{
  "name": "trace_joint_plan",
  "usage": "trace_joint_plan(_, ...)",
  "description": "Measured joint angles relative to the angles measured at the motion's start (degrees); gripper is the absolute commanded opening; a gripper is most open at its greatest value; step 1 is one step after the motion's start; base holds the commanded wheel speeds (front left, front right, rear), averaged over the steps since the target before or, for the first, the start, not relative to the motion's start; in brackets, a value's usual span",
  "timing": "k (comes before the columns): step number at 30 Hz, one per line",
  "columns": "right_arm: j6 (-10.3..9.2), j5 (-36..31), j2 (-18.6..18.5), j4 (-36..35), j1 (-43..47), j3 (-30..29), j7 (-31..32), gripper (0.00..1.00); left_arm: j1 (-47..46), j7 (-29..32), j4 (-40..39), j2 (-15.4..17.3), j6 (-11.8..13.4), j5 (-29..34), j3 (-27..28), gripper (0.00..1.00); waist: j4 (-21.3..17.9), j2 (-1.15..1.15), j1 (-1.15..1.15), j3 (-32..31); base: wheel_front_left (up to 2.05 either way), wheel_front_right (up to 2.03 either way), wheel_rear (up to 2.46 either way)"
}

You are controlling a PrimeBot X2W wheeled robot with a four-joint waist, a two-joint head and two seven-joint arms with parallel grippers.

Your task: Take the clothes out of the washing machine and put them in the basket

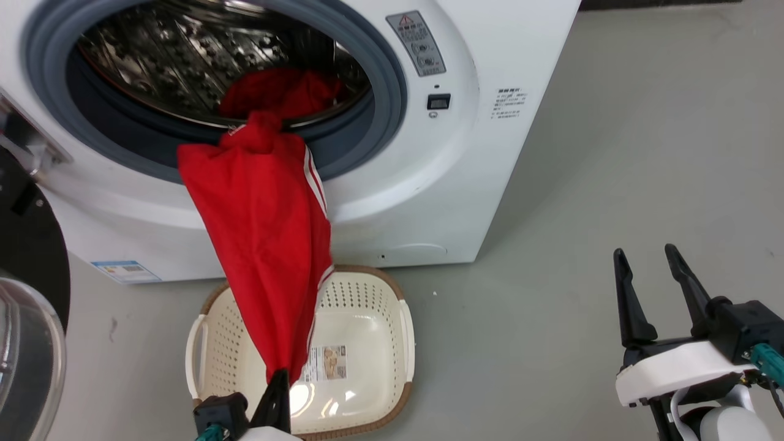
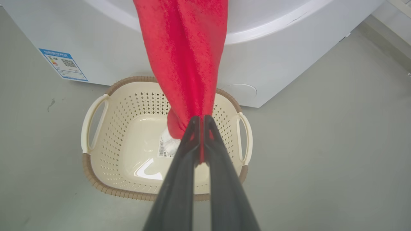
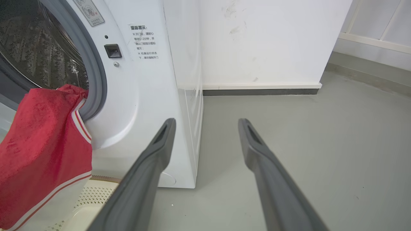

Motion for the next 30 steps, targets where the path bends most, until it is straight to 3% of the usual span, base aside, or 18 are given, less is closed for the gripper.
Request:
trace_joint_plan(15, 0.0, 0.0, 0.0, -1.7, -5.1, -0.4, 0.0, 1.0, -18.0, -2.4, 27.1, -1.8, -6.0, -1.9, 1.1, 0.0, -2.2, 0.0, 0.01, 12.0, 0.0, 0.0, 0.0)
trace_joint_plan(30, 0.0, 2.3, 0.0, 1.1, -11.1, 0.7, -3.1, 1.0, -39.5, -2.5, 50.3, 3.3, -9.2, -1.9, 2.7, 0.0, -6.6, 0.0, 0.01, 23.7, 0.0, 0.0, 0.0)
